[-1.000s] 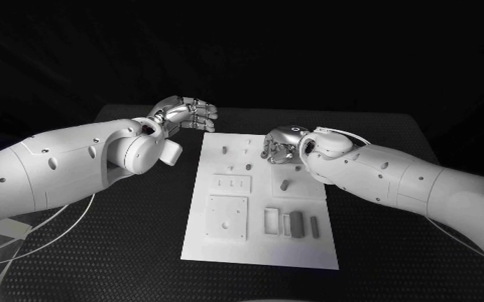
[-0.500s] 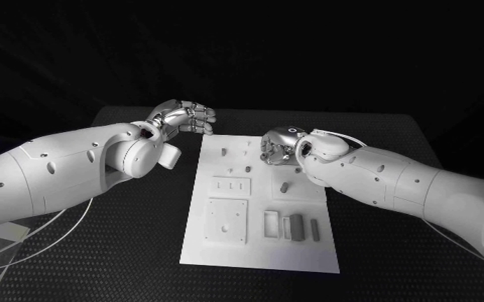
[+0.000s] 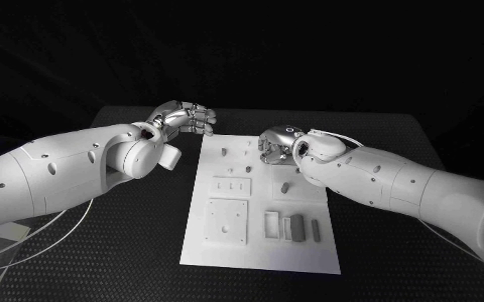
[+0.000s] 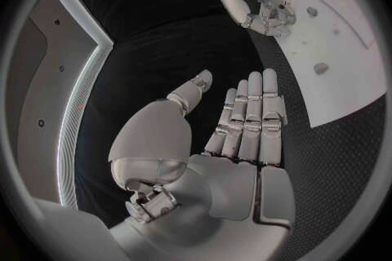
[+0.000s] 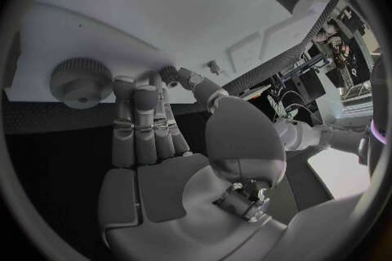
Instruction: Assemble the parts on the task board
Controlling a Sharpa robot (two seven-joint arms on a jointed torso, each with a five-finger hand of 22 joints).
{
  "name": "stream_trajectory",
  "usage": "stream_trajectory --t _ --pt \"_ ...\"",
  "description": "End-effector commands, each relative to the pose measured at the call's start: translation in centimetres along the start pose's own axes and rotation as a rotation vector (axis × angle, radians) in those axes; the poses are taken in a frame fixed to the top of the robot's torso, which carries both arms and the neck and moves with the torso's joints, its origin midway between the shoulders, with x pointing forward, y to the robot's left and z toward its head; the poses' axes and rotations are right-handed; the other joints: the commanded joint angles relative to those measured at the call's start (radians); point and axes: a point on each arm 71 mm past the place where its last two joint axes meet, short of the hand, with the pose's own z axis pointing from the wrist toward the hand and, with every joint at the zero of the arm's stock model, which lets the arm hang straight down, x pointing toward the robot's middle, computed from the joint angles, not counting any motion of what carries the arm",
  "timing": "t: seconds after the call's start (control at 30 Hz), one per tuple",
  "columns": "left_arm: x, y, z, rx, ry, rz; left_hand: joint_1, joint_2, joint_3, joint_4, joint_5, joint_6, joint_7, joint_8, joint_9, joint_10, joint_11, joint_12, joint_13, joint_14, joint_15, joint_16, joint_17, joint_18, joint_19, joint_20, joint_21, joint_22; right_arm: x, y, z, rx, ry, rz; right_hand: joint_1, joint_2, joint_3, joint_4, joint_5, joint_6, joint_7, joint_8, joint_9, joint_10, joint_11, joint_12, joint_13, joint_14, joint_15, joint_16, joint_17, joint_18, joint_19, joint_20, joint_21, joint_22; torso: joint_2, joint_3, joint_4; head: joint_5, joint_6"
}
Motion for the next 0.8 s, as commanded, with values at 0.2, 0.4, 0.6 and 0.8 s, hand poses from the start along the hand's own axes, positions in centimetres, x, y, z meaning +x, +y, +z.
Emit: stream_trajectory --t 0.2,0.4,0.6,0.8 --pt "0.07 -0.18 0.02 0.009 0.009 0.001 -0.010 0.002 -0.001 -0.003 -0.005 0.005 0.022 -0.005 0.000 0.007 0.003 -0.006 0.000 0.000 -0.002 -0.005 0.001 0.018 -0.001 -0.005 -0.004 0.001 1.22 0.08 -0.18 0.002 0.061 -0.033 0.009 0.021 0.015 -0.009 0.004 0.033 -0.010 0.009 0.009 0.028 -0.009 0.011 0.019 0.006 -0.011 0.015 -0.006 0.064 -0.002 -0.013 0.018 0.023 0.003 0.0009 -0.0012 0.002 0.001" --pt "0.08 -0.17 0.02 0.008 0.011 0.001 -0.010 0.002 -0.001 -0.003 -0.005 0.005 0.022 -0.005 0.000 0.008 0.003 -0.007 0.000 0.000 -0.002 -0.005 0.002 0.018 -0.001 -0.005 -0.004 0.002 1.47 0.19 -0.30 -0.002 0.070 -0.045 0.028 0.031 0.020 -0.013 0.004 0.050 -0.017 0.011 0.014 0.039 -0.015 0.014 0.034 0.013 -0.018 0.030 -0.005 0.064 0.001 -0.018 0.035 0.024 0.005 0.0010 -0.0008 0.001 0.002" --pt "-0.01 -0.16 -0.03 0.008 0.009 0.001 -0.010 0.002 -0.001 -0.003 -0.005 0.005 0.022 -0.005 0.000 0.008 0.003 -0.007 0.000 0.000 -0.002 -0.005 0.002 0.018 -0.001 -0.005 -0.004 0.002 1.63 0.24 -0.40 -0.005 0.072 -0.055 0.053 0.040 0.027 -0.015 0.005 0.089 -0.034 0.030 0.028 0.079 -0.032 0.036 0.056 0.012 -0.033 0.037 -0.005 0.064 0.000 -0.022 0.045 0.023 0.006 0.0010 -0.0007 0.001 0.002" --pt "0.03 -0.16 -0.04 0.008 0.010 0.000 -0.011 0.002 -0.001 -0.003 -0.005 0.005 0.022 -0.005 0.000 0.008 0.003 -0.007 0.000 0.000 -0.002 -0.006 0.003 0.018 -0.001 -0.005 -0.004 0.002 1.58 0.37 -0.41 -0.007 0.052 -0.057 0.087 0.052 0.018 -0.016 -0.202 0.113 -0.045 0.039 0.044 0.095 -0.041 0.044 0.083 0.016 -0.043 0.050 -0.005 0.064 -0.002 -0.028 0.060 0.021 0.008 0.0006 0.0000 0.001 0.003"
